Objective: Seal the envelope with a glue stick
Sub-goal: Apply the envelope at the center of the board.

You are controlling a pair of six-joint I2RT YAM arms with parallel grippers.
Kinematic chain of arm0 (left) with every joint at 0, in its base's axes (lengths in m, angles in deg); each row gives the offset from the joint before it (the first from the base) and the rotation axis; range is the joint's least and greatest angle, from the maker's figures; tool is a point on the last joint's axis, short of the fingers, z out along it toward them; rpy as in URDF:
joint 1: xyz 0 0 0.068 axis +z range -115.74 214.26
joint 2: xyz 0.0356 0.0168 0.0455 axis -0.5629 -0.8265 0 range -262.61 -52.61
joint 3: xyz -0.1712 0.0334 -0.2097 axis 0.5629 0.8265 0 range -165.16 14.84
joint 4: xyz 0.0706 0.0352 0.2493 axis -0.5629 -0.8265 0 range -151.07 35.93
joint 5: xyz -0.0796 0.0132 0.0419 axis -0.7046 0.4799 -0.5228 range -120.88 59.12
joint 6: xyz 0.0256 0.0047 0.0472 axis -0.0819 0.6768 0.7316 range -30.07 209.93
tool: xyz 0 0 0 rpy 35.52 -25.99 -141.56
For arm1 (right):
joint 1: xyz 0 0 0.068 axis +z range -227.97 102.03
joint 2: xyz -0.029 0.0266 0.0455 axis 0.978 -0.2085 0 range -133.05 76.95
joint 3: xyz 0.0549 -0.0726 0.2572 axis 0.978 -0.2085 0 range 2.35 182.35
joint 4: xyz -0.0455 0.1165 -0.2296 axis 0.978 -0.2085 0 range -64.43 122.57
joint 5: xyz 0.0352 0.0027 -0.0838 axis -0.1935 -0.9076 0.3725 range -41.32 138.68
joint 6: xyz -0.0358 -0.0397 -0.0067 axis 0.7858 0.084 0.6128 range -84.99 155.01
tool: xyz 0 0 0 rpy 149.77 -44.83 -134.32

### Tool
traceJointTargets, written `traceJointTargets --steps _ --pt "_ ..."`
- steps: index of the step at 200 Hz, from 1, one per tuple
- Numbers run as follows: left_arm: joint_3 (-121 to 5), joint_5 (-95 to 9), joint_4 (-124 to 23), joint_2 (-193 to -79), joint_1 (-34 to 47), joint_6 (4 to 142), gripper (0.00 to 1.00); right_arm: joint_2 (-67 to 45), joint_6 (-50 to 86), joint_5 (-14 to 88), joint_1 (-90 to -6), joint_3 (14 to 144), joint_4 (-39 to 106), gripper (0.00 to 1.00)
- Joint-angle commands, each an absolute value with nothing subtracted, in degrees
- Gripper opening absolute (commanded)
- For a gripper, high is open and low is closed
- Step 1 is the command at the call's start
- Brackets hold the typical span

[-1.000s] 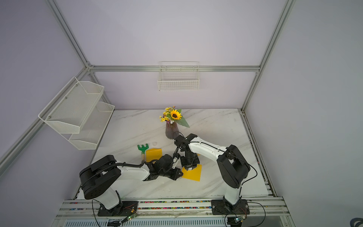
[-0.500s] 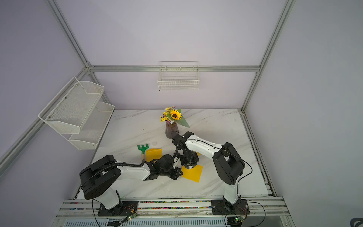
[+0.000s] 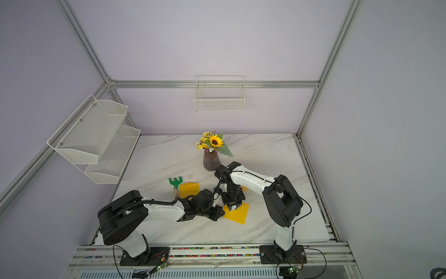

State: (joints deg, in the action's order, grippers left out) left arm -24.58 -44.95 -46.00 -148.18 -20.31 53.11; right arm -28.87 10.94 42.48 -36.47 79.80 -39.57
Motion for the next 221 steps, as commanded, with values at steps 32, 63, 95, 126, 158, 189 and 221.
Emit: traceJointTargets --steps 32,63,95,126,158,189,221 --pt "-25.7 -44.6 -46.9 -148.0 -20.8 54.1 0.00 -31.6 10.1 51.2 -36.3 79.4 -38.6 0.00" --pt "-25.9 -44.7 -46.9 -148.4 -20.8 54.2 0.00 -28.3 10.9 27.2 -36.4 76.7 -29.5 0.00" --pt "-25.9 -44.8 -46.9 -148.4 -20.9 54.3 0.00 -29.5 9.9 37.6 -36.8 77.8 -32.1 0.00" --pt "-25.6 -44.6 -46.6 -148.2 -20.8 54.2 0.00 -33.0 7.8 62.2 -36.8 80.3 -42.6 0.00" --pt "-25.9 -44.8 -46.7 -148.6 -20.8 54.3 0.00 -31.9 10.5 45.1 -36.5 79.5 -36.6 0.00" --pt "-25.8 -44.6 -46.7 -148.3 -20.8 54.2 0.00 -30.0 10.2 30.1 -36.4 78.4 -30.6 0.00" --pt "-25.8 -44.9 -46.6 -148.6 -20.9 54.2 0.00 -33.1 9.3 58.0 -36.3 81.1 -41.3 0.00"
